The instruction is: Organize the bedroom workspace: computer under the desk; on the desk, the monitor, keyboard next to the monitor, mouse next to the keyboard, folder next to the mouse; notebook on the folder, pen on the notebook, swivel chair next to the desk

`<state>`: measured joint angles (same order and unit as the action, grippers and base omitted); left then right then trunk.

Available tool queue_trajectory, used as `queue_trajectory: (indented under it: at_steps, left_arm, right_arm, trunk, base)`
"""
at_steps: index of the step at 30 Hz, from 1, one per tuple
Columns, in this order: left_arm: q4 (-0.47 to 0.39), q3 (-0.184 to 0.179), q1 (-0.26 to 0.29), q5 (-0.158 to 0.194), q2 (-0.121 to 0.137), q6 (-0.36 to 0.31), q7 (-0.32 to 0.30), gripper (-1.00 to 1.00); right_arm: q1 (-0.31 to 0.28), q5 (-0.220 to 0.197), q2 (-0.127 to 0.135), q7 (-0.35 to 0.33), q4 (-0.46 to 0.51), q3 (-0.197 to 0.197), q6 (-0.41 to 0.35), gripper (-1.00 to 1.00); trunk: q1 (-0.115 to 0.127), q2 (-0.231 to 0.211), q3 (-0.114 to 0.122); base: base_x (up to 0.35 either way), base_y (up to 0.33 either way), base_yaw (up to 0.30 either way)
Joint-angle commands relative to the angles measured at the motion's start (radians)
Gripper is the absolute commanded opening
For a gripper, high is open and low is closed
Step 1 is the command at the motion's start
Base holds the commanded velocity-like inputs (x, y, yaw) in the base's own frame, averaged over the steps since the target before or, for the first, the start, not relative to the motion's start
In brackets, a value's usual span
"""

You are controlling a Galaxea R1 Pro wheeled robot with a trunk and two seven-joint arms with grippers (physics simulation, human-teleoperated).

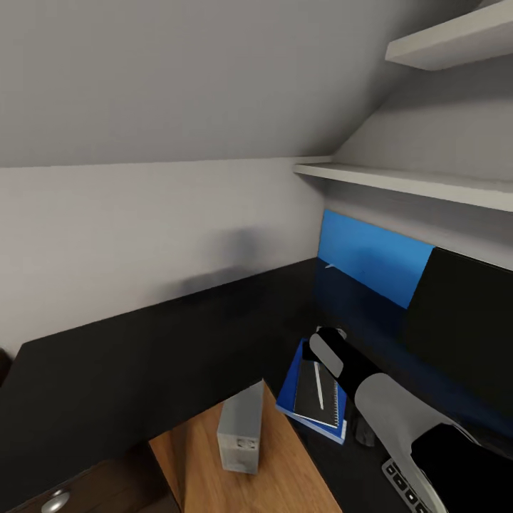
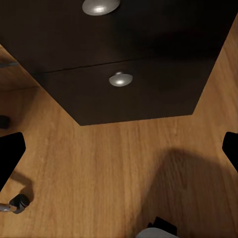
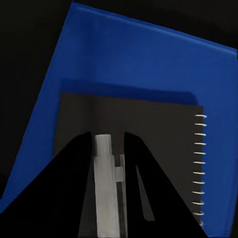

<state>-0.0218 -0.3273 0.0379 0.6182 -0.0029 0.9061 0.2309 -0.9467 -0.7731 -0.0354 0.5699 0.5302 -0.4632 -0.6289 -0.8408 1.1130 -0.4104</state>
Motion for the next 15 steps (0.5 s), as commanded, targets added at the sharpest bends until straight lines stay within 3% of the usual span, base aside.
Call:
queue_trajectory:
  at_steps: [1, 15]
  left_arm:
    - [0.0, -0.009, 0.0, 0.003, 0.0, 0.002, 0.007, 1.0]
    - [0.0, -0.009, 0.0, 0.003, 0.0, 0.002, 0.007, 1.0]
  right_arm:
    - [0.001, -0.01, 0.001, 0.009, 0.002, -0.006, 0.001, -1.0]
    - [0.005, -0.015, 0.0, 0.013, 0.005, -0.005, 0.002, -1.0]
  trunk:
    - [0.0, 0.001, -0.001]
    - [0.0, 0.001, -0.001]
  base:
    - [0.0, 0.0, 0.0]
    - [0.0, 0.0, 0.0]
